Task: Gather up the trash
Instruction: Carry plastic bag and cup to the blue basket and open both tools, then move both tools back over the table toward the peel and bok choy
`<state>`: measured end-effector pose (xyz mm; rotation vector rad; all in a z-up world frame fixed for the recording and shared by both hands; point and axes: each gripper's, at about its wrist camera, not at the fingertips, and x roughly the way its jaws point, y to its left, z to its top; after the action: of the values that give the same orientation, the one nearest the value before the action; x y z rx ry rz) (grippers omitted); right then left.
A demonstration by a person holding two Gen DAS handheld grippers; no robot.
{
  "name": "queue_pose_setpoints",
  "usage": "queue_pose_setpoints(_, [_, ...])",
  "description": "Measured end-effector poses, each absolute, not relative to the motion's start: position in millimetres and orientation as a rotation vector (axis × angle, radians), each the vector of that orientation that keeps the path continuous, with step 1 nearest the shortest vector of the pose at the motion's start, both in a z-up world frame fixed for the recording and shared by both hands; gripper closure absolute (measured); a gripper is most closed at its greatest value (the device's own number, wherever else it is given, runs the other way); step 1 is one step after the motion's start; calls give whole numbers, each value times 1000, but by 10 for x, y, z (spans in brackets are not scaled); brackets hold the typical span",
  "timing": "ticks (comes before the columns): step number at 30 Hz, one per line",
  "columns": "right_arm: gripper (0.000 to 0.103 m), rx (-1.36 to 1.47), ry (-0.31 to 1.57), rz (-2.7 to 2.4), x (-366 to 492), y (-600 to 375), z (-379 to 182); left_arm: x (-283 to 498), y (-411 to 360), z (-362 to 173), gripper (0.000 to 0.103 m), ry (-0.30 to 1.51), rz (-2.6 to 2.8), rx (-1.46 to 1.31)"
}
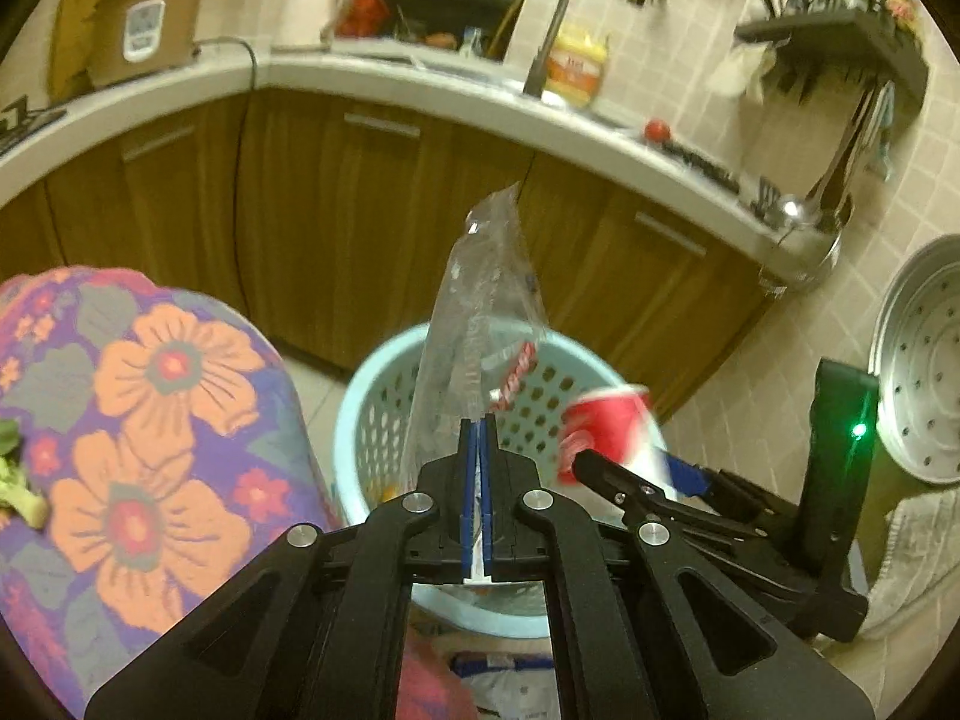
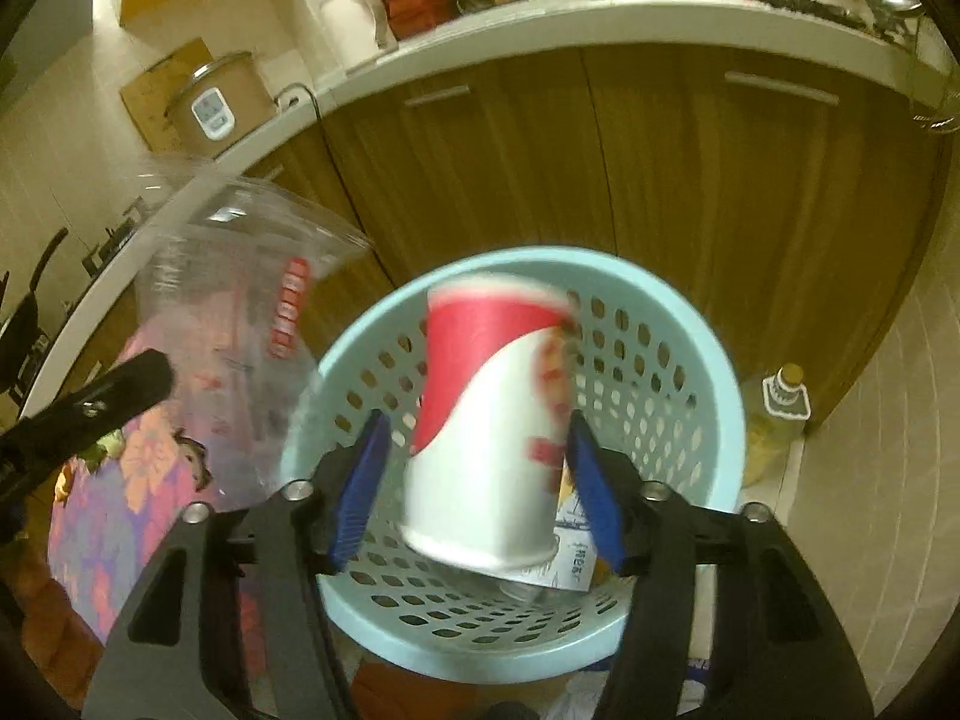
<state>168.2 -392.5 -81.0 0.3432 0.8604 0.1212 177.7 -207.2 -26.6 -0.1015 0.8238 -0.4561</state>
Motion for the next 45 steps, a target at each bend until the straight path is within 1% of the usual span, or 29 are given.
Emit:
queue_pose_setpoints(2, [38, 352, 891, 132, 1709, -3904, -886, 1804, -2094, -340, 98, 845, -448, -82])
queue_pose_setpoints(4, [38, 349, 899, 129, 1699, -3882, -913, 1802, -2065, -381, 86, 851, -438, -81])
queue_pose_setpoints(5, [38, 349, 899, 128, 1688, -3876, -924, 1806, -2051, -385, 83, 851, -433, -82])
queue_pose_setpoints(6, [38, 353, 896, 129, 1684, -3886, -918, 1791, -2021, -378, 81, 848, -425, -83])
queue_pose_setpoints(9, [38, 352, 879, 137, 1666, -3883, -856, 1759, -1946, -357, 81, 837, -417, -100])
queue_pose_setpoints(11, [38, 335, 866, 140, 1649, -3850, -797, 1726, -1845, -329, 78, 823, -407, -123])
queue_pose_setpoints(12, [38, 331, 860, 143, 1644, -3827, -765, 1710, -1800, -313, 75, 816, -402, -133])
queue_pose_setpoints(15, [38, 311, 839, 159, 1597, -3732, -679, 1630, -1683, -257, 72, 791, -391, -150])
queue_pose_setpoints(18, [38, 289, 819, 174, 1553, -3626, -604, 1545, -1571, -196, 64, 768, -378, -162])
queue_pose_setpoints(20, [38, 275, 803, 190, 1521, -3536, -550, 1471, -1481, -155, 61, 750, -365, -167])
queue_pose_setpoints(22, [38, 261, 790, 203, 1493, -3445, -502, 1411, -1413, -121, 55, 732, -349, -166])
queue_pose_setpoints(27, [38, 238, 749, 244, 1404, -3203, -385, 1229, -1131, -46, 51, 695, -298, -181])
queue_pose_setpoints(30, [38, 236, 734, 287, 1374, -3037, -335, 1108, -922, -9, 45, 675, -258, -195])
queue_pose_setpoints(37, [38, 187, 696, 347, 1333, -2549, -225, 857, -338, 58, 44, 632, -153, -213])
queue_pose_setpoints(41, [38, 175, 697, 413, 1352, -2263, -142, 716, 133, 67, 44, 626, -53, -219])
queue_pose_setpoints(43, [36, 158, 705, 455, 1373, -2080, -89, 630, 430, 67, 38, 625, 21, -244])
queue_pose_setpoints(45, [28, 125, 719, 483, 1406, -1884, -53, 540, 664, 79, 33, 605, 111, -236])
